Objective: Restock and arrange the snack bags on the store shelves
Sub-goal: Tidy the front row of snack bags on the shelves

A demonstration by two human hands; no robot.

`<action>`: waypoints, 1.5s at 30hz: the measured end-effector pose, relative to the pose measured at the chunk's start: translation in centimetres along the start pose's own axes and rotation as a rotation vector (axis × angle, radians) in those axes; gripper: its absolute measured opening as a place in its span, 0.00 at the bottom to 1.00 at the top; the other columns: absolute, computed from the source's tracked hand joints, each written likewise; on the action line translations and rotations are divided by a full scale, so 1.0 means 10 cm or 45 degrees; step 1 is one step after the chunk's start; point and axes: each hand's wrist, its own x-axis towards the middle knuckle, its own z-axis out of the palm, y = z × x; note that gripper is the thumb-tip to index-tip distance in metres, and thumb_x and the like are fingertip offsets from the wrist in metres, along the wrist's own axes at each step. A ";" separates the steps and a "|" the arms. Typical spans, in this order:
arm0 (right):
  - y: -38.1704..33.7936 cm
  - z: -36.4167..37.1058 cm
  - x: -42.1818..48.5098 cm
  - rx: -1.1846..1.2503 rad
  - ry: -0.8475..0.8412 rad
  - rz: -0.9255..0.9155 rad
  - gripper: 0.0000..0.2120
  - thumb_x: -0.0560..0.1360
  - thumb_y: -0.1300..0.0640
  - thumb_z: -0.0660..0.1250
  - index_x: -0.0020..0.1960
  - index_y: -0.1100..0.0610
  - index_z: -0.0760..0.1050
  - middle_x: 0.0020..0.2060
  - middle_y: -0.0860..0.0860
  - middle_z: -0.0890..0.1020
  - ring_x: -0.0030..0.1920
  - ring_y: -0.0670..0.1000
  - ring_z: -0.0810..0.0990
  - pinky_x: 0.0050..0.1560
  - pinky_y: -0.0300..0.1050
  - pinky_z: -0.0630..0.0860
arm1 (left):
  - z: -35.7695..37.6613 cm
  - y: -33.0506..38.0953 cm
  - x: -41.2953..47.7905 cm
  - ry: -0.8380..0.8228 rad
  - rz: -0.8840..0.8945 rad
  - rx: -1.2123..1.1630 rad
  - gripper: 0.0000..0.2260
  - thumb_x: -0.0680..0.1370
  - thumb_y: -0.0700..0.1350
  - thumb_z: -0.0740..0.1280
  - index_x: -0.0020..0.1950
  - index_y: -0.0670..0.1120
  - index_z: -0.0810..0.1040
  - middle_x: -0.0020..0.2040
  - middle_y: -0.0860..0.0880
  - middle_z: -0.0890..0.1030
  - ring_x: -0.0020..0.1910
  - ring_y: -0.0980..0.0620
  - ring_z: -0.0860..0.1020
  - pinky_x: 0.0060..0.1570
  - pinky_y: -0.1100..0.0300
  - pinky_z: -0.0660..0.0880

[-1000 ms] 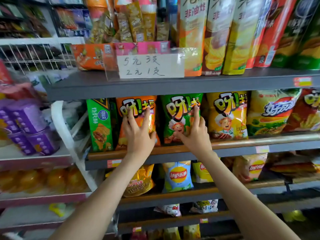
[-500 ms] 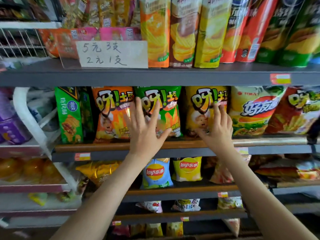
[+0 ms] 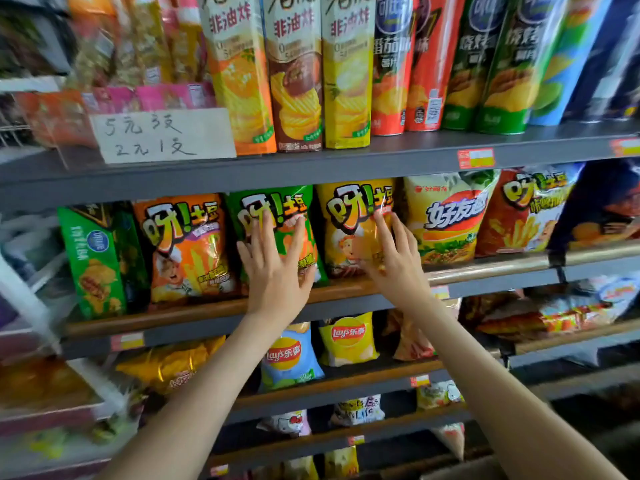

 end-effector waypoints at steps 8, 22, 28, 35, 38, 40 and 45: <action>0.68 -0.80 -0.50 -0.128 0.255 0.304 0.32 0.75 0.62 0.67 0.75 0.57 0.57 0.69 0.62 0.65 0.69 0.62 0.61 0.67 0.62 0.60 | 0.25 1.11 0.04 0.012 0.419 -0.463 0.26 0.74 0.44 0.70 0.72 0.46 0.69 0.73 0.36 0.61 0.72 0.37 0.60 0.66 0.36 0.65; 1.92 -1.23 -0.01 -0.104 0.076 0.651 0.54 0.68 0.35 0.70 0.77 0.45 0.35 0.76 0.61 0.43 0.76 0.64 0.46 0.69 0.67 0.55 | 0.90 2.67 0.56 -0.127 -0.375 -0.493 0.47 0.71 0.63 0.69 0.78 0.54 0.41 0.75 0.31 0.47 0.73 0.33 0.53 0.71 0.42 0.58; 2.19 -1.07 0.24 -0.035 0.162 0.625 0.55 0.65 0.37 0.71 0.78 0.49 0.38 0.76 0.64 0.46 0.72 0.66 0.56 0.66 0.65 0.61 | 1.07 2.91 0.75 -0.016 -0.627 -0.346 0.51 0.67 0.63 0.73 0.76 0.55 0.40 0.74 0.32 0.49 0.72 0.32 0.55 0.69 0.40 0.60; 2.18 -1.00 0.19 -0.116 0.246 0.548 0.53 0.62 0.38 0.72 0.77 0.49 0.48 0.71 0.67 0.60 0.60 0.67 0.70 0.54 0.61 0.69 | 1.04 2.90 0.69 0.005 -0.668 -0.189 0.50 0.68 0.58 0.74 0.75 0.57 0.41 0.73 0.34 0.52 0.68 0.33 0.60 0.64 0.41 0.66; 2.22 -0.98 0.21 -0.154 0.214 0.537 0.56 0.60 0.33 0.73 0.77 0.49 0.46 0.72 0.68 0.59 0.62 0.68 0.69 0.53 0.64 0.71 | 1.07 2.93 0.68 0.007 -0.684 -0.147 0.50 0.69 0.57 0.74 0.77 0.54 0.40 0.74 0.33 0.50 0.70 0.32 0.58 0.66 0.40 0.62; 2.28 -1.06 0.18 -0.157 0.173 0.463 0.55 0.63 0.30 0.69 0.78 0.48 0.43 0.74 0.67 0.55 0.67 0.68 0.65 0.55 0.66 0.70 | 1.08 3.00 0.67 0.050 -0.658 -0.094 0.49 0.70 0.56 0.74 0.77 0.52 0.40 0.76 0.33 0.47 0.73 0.31 0.52 0.68 0.35 0.55; 2.69 -1.45 -0.07 0.067 0.200 0.249 0.38 0.76 0.41 0.61 0.78 0.54 0.49 0.75 0.62 0.55 0.74 0.62 0.55 0.69 0.60 0.59 | 1.18 3.58 0.58 0.207 -0.352 -0.181 0.44 0.71 0.53 0.71 0.78 0.48 0.47 0.76 0.32 0.49 0.74 0.30 0.49 0.68 0.32 0.48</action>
